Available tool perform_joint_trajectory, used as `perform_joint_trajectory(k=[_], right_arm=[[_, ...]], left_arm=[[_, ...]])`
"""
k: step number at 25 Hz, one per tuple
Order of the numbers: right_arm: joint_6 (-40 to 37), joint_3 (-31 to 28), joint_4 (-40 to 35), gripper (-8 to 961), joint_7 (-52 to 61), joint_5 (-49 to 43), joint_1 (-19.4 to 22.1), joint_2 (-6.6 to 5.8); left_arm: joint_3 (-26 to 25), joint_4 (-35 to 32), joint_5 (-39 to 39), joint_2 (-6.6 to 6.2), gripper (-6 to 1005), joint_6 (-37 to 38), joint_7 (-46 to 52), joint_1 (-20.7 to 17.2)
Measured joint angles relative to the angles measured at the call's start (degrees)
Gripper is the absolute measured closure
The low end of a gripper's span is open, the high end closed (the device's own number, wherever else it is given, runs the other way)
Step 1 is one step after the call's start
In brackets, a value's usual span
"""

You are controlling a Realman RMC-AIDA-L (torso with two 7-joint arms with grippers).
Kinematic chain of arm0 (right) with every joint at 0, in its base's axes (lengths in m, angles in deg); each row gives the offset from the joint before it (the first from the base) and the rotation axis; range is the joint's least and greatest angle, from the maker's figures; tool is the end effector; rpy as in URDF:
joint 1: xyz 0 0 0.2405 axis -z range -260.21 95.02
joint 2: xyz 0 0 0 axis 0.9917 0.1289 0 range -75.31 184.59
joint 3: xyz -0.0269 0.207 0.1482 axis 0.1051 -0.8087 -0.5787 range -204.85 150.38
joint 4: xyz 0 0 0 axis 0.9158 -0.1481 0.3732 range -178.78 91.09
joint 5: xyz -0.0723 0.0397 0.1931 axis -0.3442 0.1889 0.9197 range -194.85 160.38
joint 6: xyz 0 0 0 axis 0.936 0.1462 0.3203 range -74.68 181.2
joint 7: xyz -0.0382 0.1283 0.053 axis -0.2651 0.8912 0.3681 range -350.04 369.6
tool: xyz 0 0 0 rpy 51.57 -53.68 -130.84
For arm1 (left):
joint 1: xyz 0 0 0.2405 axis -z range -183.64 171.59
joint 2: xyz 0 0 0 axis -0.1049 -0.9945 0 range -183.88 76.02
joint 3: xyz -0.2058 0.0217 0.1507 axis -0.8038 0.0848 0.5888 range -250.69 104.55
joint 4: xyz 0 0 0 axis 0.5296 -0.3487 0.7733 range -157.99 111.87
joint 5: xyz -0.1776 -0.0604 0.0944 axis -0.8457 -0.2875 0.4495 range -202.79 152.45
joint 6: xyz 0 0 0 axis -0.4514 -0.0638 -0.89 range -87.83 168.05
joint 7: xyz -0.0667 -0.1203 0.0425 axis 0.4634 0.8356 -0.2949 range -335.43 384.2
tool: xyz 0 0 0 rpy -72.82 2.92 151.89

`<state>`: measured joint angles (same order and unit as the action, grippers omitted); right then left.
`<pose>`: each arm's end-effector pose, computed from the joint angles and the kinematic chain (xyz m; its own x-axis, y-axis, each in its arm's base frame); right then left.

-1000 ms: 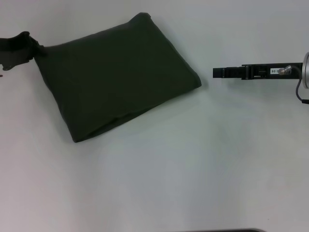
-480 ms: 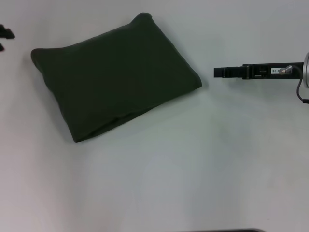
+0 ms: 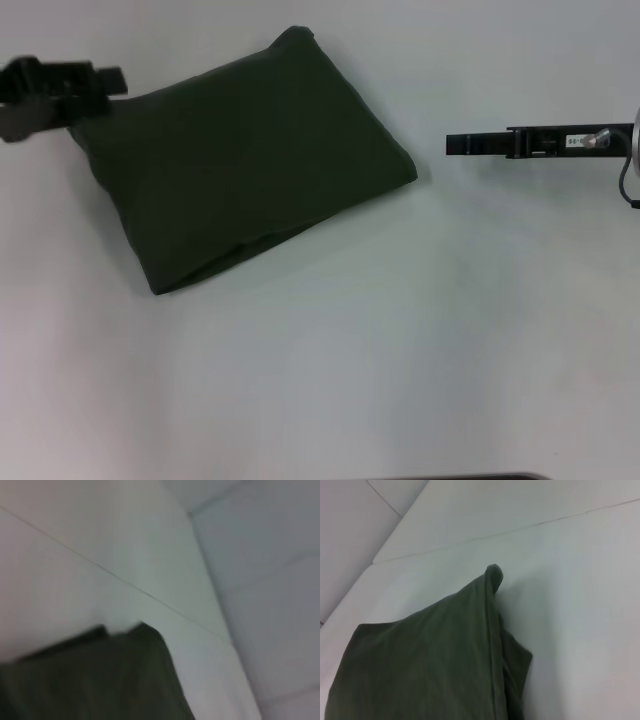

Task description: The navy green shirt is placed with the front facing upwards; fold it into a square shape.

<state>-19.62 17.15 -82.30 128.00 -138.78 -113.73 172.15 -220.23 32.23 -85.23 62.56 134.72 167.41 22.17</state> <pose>0.2946 0.3581 0.0013 0.4149 -0.7922 -0.4476 -0.9045 -0.4124 -0.1085 -0.2707 0.3389 0.0813 0.1075 0.8557 0.5062 0.9579 -0.2255 0.1777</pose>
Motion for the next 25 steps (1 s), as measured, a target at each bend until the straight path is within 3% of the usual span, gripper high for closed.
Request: perform_joint_trajectory(k=[6,14,18,20,22,25], right_arm=[[-1.6,-0.2,-0.3,292,2.0,0.1,-1.3,-0.72],[-5.1,-1.4,-0.5,291,5.6,0.1,-2.8,-1.57],[-7.5,-1.4,-1.3,290,0.7,0.5,-2.4,-1.44],[-10.5,-1.4,-2.9,290,-7.9,2.4,-1.4,-0.56],[-14.1,-1.4,-5.6,290,-17.7,5.0,0.2,1.12],[-18.7,-0.3,-7.7,289,-30.5,9.0,2.8,2.50]], left_arm=[[-0.1,-4.5,-0.8,0.46,545,4.2,-6.6,-1.5],[-0.1,-5.7,-2.4,0.57,549,5.2,-9.1,-4.5],[-0.2,-5.9,-2.8,0.98,551,8.6,-18.8,-5.5],[-0.2,-5.8,-4.3,2.37,552,12.9,-31.7,-7.0],[-0.2,-5.6,-4.9,3.10,552,14.4,-36.3,-7.6],[0.4,-6.0,-6.2,6.63,549,18.4,-58.0,-11.1]])
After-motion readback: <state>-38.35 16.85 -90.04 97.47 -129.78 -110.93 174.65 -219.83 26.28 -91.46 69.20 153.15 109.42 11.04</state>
